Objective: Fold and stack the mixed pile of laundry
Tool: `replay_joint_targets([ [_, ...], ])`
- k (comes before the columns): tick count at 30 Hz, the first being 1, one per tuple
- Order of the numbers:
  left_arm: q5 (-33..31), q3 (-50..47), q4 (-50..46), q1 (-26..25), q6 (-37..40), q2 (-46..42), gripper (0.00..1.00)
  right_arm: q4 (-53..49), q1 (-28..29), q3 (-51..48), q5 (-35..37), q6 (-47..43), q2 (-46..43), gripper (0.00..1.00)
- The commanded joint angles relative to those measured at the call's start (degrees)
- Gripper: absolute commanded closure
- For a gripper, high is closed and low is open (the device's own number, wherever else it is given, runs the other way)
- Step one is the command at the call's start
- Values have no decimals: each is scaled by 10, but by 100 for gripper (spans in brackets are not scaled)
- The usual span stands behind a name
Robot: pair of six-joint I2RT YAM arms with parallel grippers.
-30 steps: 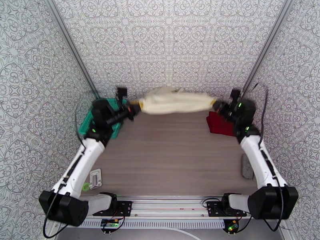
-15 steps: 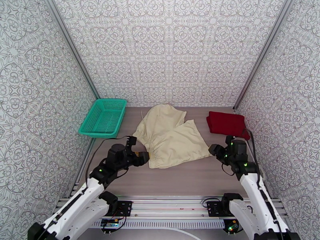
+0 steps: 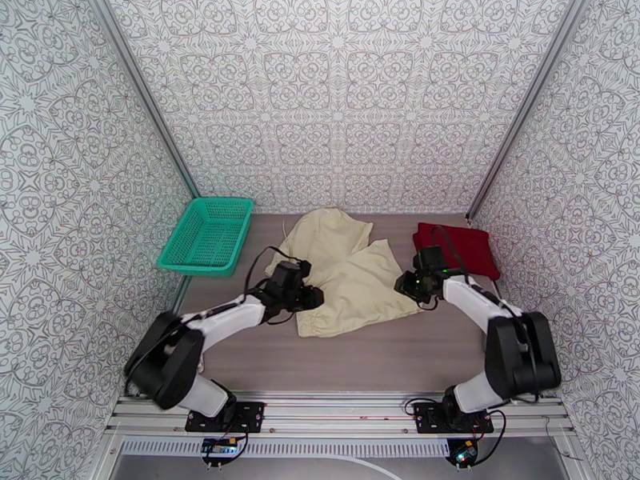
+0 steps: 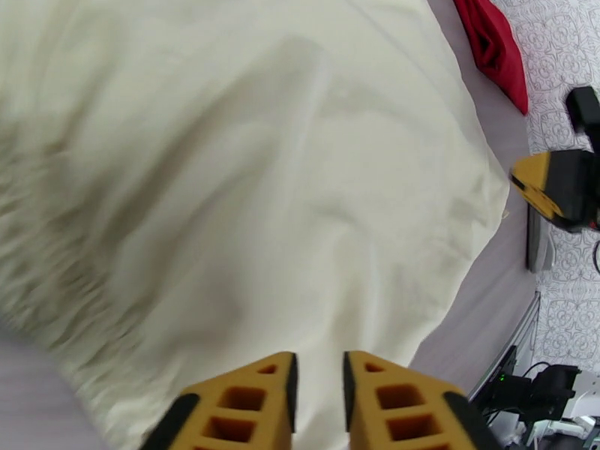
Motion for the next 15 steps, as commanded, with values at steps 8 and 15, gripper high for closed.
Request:
replay_joint_targets([
  [8, 13, -142, 113, -34, -77, -37, 80, -13, -4, -115, 71, 90, -45, 82],
  [15, 9, -213, 69, -79, -109, -121, 79, -75, -3, -210, 82, 121, -161, 88],
])
